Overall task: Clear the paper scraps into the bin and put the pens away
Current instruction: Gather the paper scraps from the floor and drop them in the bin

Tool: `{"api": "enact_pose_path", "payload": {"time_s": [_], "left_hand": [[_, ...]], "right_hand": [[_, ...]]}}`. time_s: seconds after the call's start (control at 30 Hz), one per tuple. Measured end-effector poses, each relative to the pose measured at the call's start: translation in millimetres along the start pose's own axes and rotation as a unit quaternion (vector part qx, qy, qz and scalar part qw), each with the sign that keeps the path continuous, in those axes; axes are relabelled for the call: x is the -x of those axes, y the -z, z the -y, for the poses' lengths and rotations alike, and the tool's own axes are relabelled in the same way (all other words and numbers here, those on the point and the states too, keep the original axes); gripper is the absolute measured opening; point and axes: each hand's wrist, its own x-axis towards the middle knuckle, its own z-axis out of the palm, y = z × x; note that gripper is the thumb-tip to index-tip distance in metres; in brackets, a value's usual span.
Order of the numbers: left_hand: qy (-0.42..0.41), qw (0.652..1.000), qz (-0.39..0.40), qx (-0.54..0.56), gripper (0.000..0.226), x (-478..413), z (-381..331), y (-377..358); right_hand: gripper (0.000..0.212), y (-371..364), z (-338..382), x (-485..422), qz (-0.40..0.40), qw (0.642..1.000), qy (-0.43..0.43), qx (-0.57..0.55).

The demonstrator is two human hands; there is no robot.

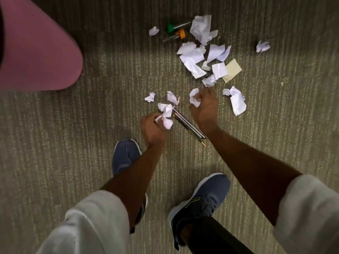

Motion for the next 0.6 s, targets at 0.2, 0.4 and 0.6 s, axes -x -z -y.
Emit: {"api": "enact_pose_path", "payload": {"time_s": [0.2,0.4,0.6], "left_hand": [[-0.2,0.968,0.095,-0.118,0.011,-25,-28,48],[-0.243,0.916,0.24,-0.21,0.037,-46,-37,29],[-0.222,0.939,0.179,-0.193,0.016,-38,-38,32]], "right_hand": [[0.076,5,27,24,0.167,0.983,0.073,-0.023],[0.08,-18,42,11,0.309,0.926,0.173,0.127],[0.048,-11,42,-7,0.316,0.919,0.207,0.11]]}}
